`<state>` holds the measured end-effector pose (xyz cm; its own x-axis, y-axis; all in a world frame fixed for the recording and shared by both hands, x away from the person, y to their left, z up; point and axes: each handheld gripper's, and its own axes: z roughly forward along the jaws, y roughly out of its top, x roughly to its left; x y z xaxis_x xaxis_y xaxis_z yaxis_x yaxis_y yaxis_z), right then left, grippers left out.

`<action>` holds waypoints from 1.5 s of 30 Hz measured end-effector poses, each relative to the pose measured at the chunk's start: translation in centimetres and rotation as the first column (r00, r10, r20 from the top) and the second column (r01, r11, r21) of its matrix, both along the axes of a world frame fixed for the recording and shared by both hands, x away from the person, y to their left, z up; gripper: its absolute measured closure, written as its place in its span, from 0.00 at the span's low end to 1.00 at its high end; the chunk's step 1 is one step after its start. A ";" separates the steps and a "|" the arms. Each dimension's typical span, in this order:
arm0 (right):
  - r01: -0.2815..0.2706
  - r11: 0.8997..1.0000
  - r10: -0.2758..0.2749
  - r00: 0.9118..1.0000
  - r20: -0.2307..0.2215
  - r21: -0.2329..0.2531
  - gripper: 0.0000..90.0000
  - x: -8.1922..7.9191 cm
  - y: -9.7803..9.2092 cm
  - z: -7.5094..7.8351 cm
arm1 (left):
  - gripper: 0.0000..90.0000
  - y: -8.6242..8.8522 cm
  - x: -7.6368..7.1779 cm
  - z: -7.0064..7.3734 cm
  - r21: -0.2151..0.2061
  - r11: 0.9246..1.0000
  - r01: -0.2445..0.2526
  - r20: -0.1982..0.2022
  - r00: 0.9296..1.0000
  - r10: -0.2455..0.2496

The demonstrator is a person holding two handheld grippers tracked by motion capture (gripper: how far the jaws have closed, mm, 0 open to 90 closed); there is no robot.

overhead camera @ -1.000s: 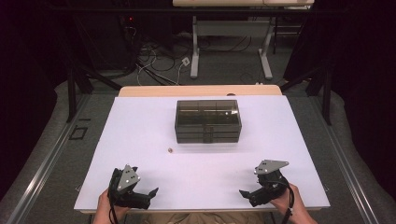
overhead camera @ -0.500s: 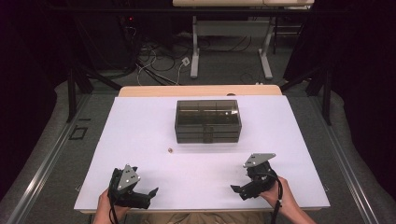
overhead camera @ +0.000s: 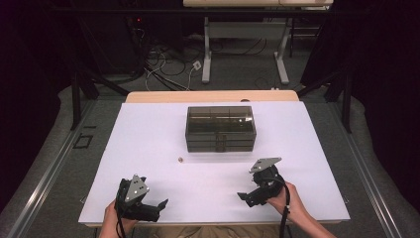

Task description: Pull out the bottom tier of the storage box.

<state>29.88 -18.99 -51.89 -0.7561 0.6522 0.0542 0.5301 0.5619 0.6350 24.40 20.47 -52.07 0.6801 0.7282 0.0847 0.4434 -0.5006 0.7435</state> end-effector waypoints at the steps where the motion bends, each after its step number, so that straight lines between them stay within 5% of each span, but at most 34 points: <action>1: -0.002 1.000 0.002 1.000 -0.004 0.004 0.00 0.2 0.1 0.0 | 0.00 0.0 0.0 0.0 0.001 1.000 0.001 -0.002 1.000 -0.001; 45: 0.067 0.997 -0.063 0.994 -0.094 0.043 0.00 4.9 3.8 0.1 | 0.00 0.1 0.2 -0.1 -0.001 1.000 -0.002 0.001 1.000 0.002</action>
